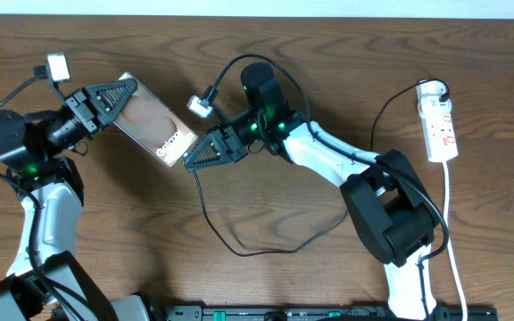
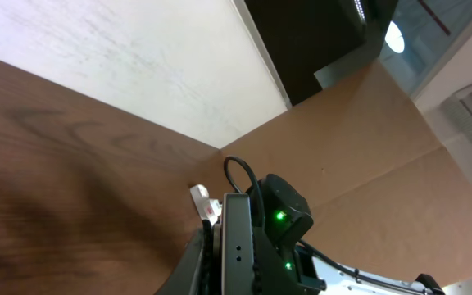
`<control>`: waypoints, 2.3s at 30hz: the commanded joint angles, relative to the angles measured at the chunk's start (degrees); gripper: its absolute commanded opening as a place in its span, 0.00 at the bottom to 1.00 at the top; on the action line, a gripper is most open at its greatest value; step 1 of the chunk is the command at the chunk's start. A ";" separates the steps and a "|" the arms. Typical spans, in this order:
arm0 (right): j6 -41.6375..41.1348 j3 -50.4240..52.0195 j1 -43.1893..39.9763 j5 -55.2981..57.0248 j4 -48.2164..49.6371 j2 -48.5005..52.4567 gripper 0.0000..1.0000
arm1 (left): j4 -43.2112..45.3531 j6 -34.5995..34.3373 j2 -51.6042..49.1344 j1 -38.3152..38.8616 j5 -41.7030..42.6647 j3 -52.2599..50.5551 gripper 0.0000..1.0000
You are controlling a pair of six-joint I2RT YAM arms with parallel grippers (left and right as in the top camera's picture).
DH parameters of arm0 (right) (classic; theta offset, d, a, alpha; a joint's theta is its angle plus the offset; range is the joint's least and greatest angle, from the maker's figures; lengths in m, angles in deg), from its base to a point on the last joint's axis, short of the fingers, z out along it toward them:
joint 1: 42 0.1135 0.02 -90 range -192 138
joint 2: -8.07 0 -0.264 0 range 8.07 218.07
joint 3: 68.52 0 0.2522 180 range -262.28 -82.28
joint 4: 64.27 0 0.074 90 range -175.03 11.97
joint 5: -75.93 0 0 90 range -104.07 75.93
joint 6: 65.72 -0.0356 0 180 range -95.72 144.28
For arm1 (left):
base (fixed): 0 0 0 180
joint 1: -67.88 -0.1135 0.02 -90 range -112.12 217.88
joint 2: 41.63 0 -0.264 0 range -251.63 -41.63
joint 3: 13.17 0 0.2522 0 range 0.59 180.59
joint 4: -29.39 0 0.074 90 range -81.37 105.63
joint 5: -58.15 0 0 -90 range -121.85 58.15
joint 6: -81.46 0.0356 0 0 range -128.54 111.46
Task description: Plug charger to phone and switch on socket
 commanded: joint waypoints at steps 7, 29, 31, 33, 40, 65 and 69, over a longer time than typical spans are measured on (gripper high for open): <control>-0.04 -0.76 0.79 2.93 0.09 -0.42 0.01 | 0.09 -0.74 -0.70 0.46 6.25 0.00 0.07; -0.83 -0.76 1.62 5.81 -1.05 -0.42 0.01 | 0.09 -6.80 -0.70 -7.43 3.76 0.02 0.07; -0.83 -0.76 1.75 5.88 -1.05 -0.42 0.01 | 0.09 -7.04 -0.70 -7.72 3.48 0.02 0.08; -0.83 -0.76 1.88 5.88 -1.09 -0.42 0.01 | 0.09 -7.65 -0.70 -7.89 3.45 0.02 0.07; 0.07 -0.76 1.97 9.81 -5.81 -0.42 0.01 | 0.09 -10.03 -0.70 -8.85 2.38 0.02 0.08; 1.36 -3.87 -3.21 81.61 -66.58 -0.46 0.01 | 0.09 -9.27 -0.70 -4.09 9.11 -0.04 0.07; -3.13 -3.91 -3.45 90.64 -73.64 -0.46 0.01 | 0.07 -8.79 -0.70 -0.57 9.14 -0.15 0.07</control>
